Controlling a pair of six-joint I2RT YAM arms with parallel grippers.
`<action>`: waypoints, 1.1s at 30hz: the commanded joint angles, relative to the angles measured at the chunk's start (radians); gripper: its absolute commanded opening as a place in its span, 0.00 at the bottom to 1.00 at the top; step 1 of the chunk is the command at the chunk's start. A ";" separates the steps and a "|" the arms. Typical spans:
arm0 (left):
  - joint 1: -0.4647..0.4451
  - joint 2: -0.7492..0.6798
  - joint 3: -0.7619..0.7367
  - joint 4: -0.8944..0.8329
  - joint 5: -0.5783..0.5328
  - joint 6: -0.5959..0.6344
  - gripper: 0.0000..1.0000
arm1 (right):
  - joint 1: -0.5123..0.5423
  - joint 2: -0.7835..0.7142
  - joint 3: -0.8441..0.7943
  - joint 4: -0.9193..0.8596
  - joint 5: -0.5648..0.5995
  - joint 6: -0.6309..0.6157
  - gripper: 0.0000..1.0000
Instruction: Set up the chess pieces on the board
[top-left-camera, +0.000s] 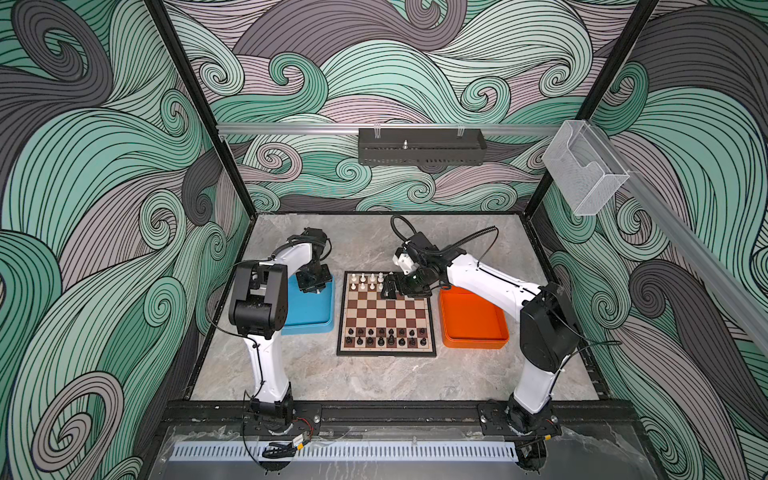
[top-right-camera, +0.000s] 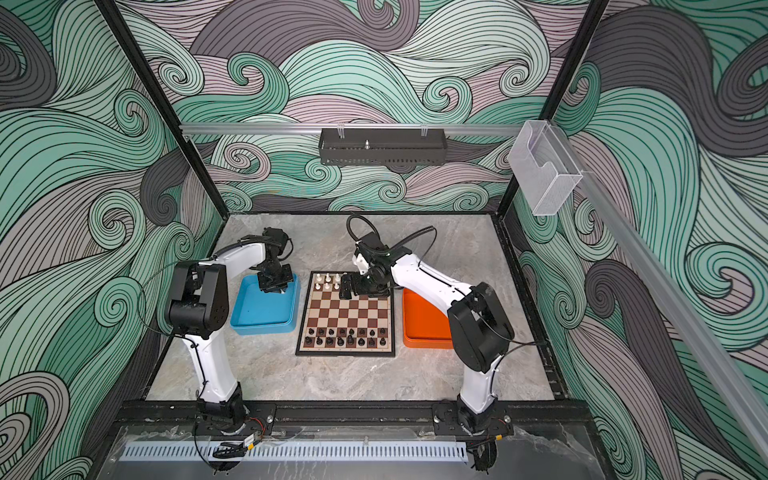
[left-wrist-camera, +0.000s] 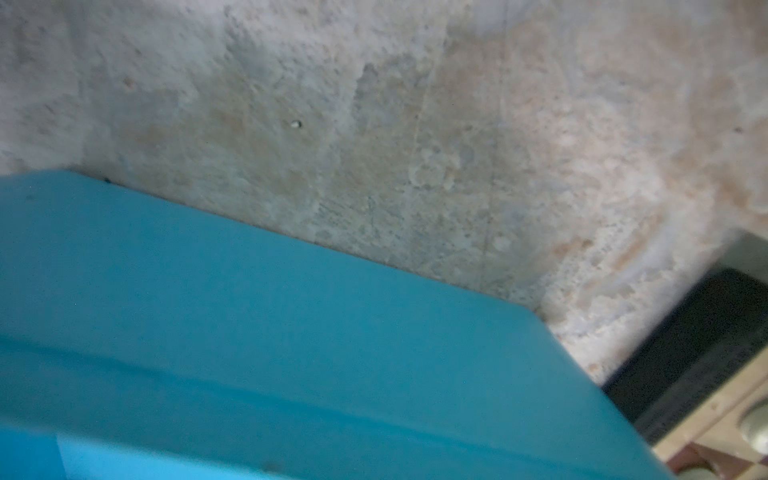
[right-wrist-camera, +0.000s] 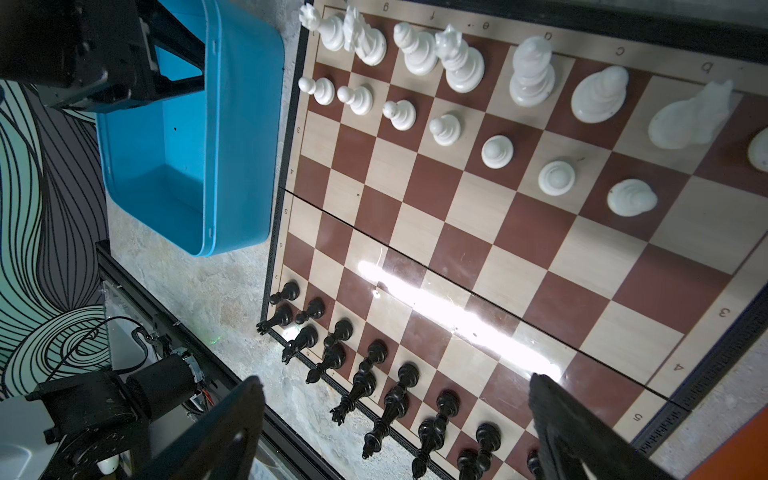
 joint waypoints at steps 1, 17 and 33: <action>-0.007 -0.006 0.040 -0.014 -0.010 0.004 0.13 | -0.006 -0.033 -0.012 0.005 -0.005 -0.010 0.99; -0.127 -0.196 0.092 -0.181 -0.126 0.104 0.13 | -0.085 -0.093 -0.034 -0.003 -0.005 -0.029 0.99; -0.558 0.108 0.611 -0.250 -0.043 0.097 0.13 | -0.377 -0.307 -0.194 -0.070 0.025 -0.083 0.99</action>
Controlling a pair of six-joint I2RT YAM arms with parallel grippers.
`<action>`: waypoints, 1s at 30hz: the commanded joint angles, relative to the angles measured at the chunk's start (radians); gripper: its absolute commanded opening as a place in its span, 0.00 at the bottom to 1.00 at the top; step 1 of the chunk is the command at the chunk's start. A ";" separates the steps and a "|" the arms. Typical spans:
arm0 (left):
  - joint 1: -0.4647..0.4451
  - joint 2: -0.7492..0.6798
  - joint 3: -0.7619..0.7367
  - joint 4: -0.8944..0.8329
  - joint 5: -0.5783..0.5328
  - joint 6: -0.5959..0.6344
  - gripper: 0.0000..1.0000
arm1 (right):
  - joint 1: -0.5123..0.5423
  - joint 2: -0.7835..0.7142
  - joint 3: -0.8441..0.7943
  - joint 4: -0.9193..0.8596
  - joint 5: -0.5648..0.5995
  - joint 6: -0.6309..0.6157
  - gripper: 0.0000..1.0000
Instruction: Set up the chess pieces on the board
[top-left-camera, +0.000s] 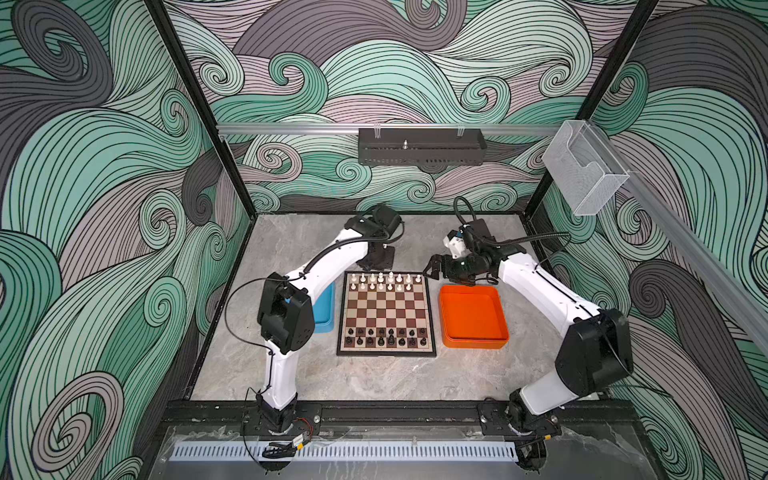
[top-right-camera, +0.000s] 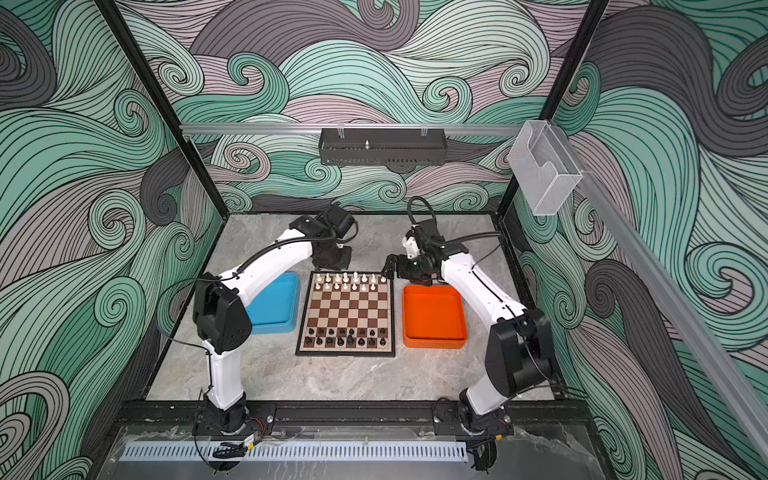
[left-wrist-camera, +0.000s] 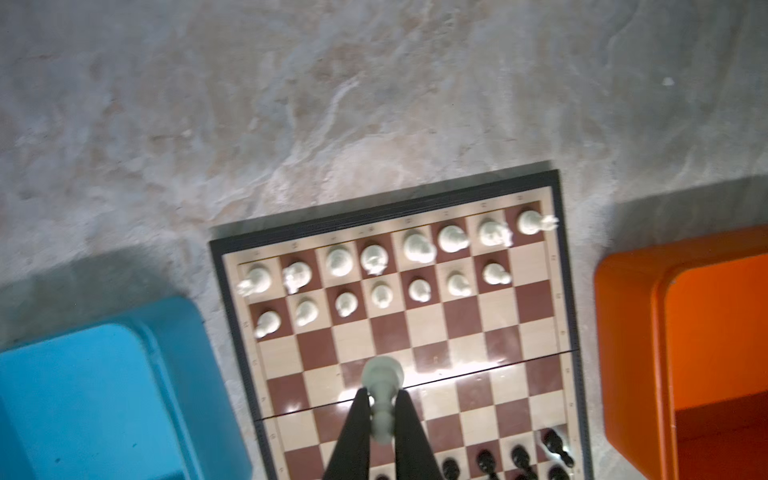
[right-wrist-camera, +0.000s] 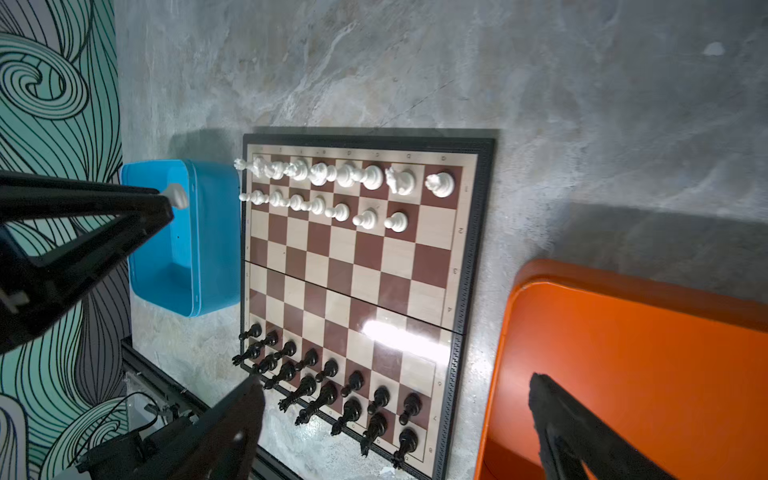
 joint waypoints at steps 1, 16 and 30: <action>-0.058 0.093 0.117 -0.064 0.020 0.008 0.13 | -0.057 -0.053 -0.042 -0.041 0.021 -0.028 0.99; -0.136 0.342 0.304 -0.031 0.071 0.001 0.13 | -0.170 -0.121 -0.109 -0.059 -0.006 -0.052 0.99; -0.138 0.403 0.318 0.019 0.104 0.006 0.13 | -0.173 -0.101 -0.105 -0.052 -0.022 -0.053 0.99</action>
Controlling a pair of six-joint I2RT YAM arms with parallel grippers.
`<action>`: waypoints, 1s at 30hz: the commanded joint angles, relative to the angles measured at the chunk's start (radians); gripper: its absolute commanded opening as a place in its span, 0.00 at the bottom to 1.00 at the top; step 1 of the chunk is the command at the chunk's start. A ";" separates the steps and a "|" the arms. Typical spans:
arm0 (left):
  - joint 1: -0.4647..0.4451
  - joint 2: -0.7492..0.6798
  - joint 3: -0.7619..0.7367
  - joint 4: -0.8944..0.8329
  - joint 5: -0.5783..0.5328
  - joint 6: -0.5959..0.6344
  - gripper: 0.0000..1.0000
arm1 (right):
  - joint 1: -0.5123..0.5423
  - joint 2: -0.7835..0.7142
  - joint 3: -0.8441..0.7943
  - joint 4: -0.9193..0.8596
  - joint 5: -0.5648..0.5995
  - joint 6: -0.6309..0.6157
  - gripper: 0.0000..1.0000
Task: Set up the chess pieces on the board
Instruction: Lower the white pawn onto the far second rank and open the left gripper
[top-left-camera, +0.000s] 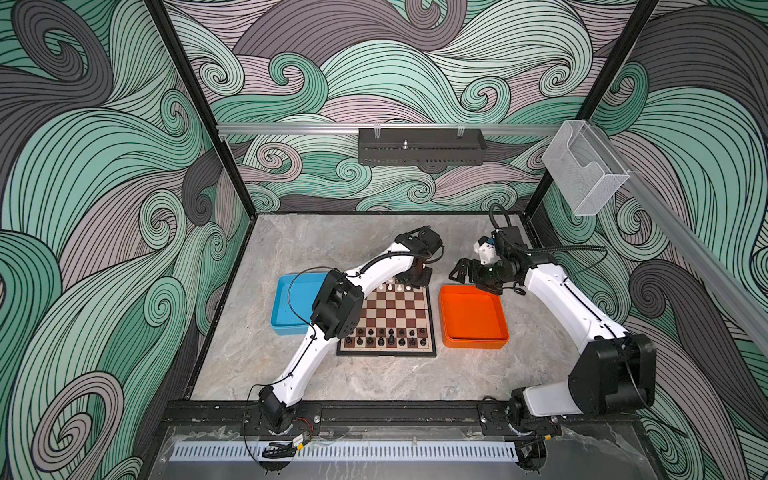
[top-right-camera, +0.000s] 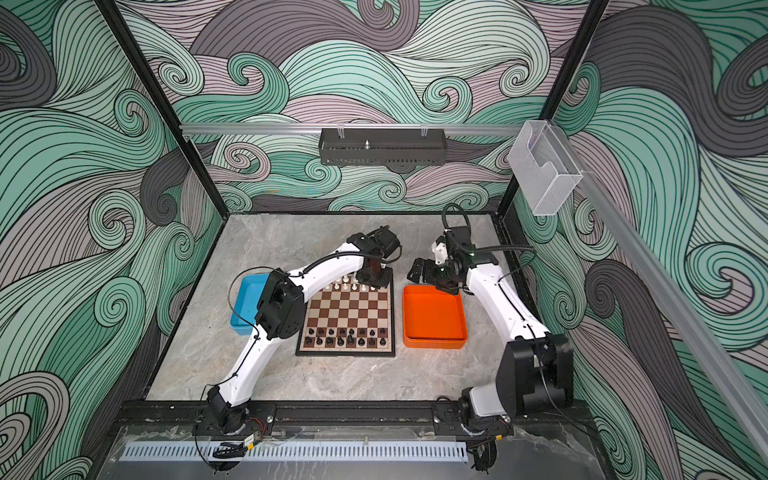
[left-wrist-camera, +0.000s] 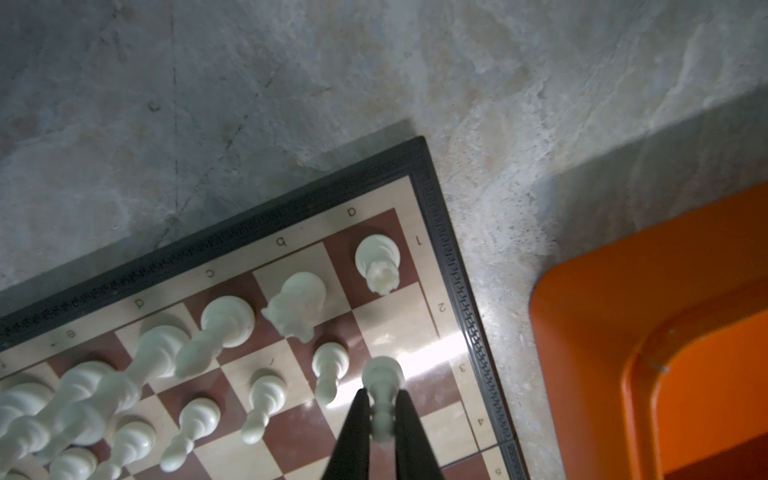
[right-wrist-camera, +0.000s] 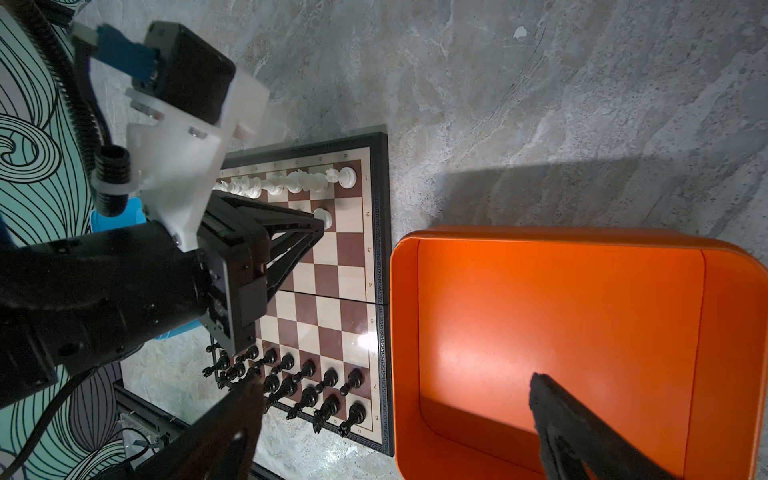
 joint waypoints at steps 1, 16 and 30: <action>-0.005 0.029 0.047 0.014 0.018 0.005 0.13 | -0.004 0.010 0.001 -0.008 -0.010 -0.010 0.99; -0.005 0.081 0.085 0.019 0.019 0.008 0.14 | -0.008 0.017 0.002 -0.003 -0.019 -0.012 0.99; -0.005 0.088 0.086 0.023 0.018 0.010 0.18 | -0.011 0.027 0.004 0.001 -0.029 -0.010 0.99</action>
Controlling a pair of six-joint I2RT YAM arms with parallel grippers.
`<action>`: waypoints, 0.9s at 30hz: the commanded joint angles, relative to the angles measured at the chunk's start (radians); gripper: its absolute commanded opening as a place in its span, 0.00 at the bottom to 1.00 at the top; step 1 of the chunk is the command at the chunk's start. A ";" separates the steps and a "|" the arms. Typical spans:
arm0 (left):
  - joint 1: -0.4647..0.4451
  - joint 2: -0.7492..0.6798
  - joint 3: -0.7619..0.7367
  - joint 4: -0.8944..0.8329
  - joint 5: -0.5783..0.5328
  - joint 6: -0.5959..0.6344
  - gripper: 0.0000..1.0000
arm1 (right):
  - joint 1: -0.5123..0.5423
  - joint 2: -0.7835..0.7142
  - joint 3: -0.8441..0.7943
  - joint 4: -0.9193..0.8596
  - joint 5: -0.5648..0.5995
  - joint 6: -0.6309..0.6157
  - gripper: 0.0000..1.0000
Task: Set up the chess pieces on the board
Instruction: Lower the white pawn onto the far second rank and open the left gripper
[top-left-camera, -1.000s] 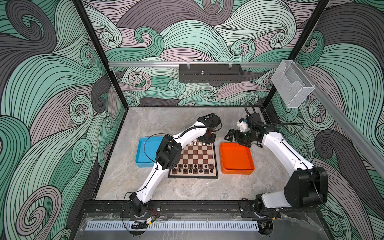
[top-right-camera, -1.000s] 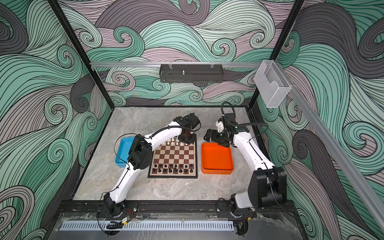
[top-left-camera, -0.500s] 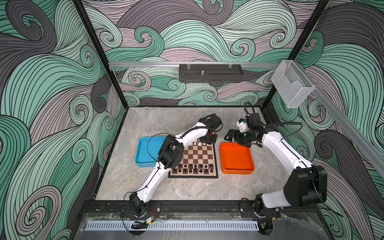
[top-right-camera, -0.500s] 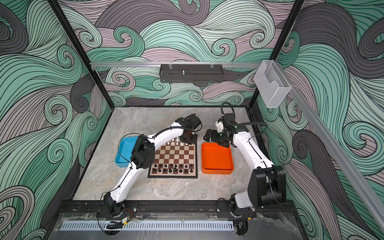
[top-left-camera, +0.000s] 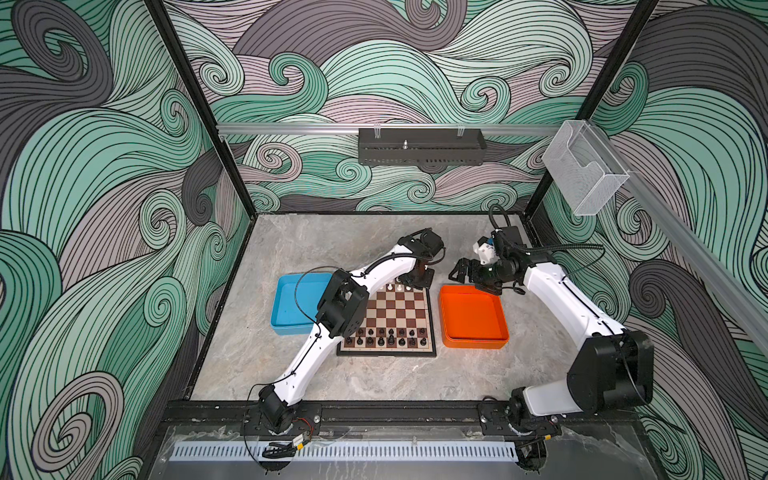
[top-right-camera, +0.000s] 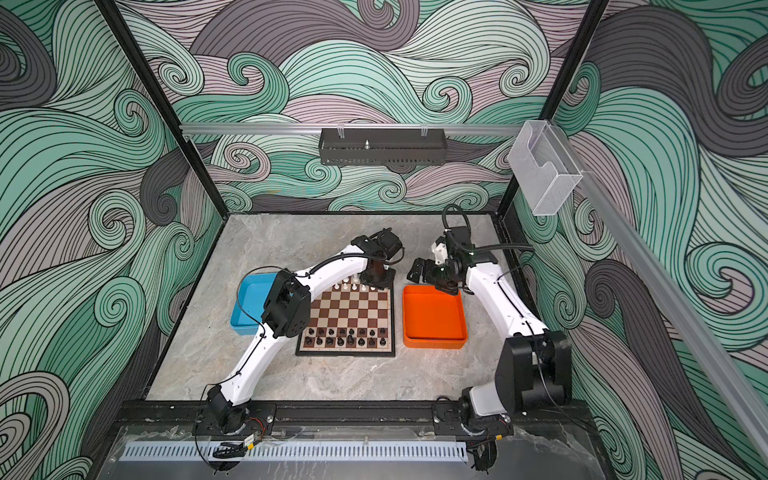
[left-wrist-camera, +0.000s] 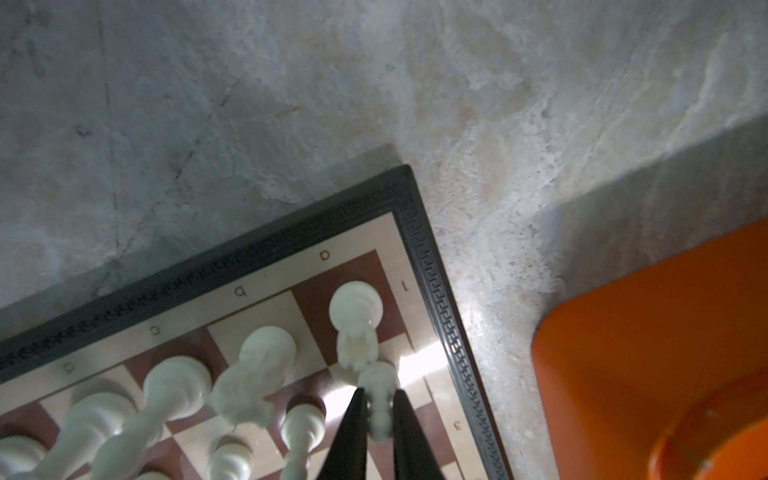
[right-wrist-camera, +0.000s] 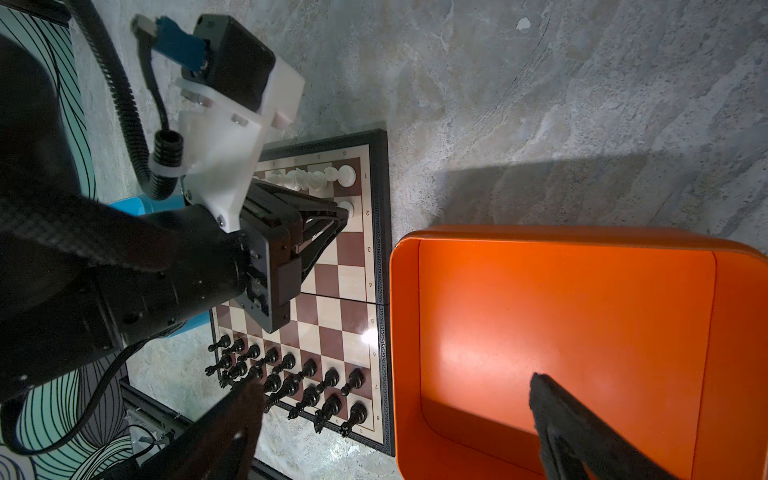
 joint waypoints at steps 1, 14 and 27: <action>-0.005 0.016 0.038 0.001 0.003 0.008 0.19 | -0.005 0.012 0.005 0.000 -0.014 -0.010 0.99; -0.005 -0.011 0.038 -0.001 0.018 0.000 0.33 | -0.005 0.011 0.008 0.000 -0.016 -0.008 0.99; -0.007 -0.107 0.053 -0.036 0.029 0.017 0.44 | -0.006 -0.020 0.007 0.000 -0.008 0.004 0.99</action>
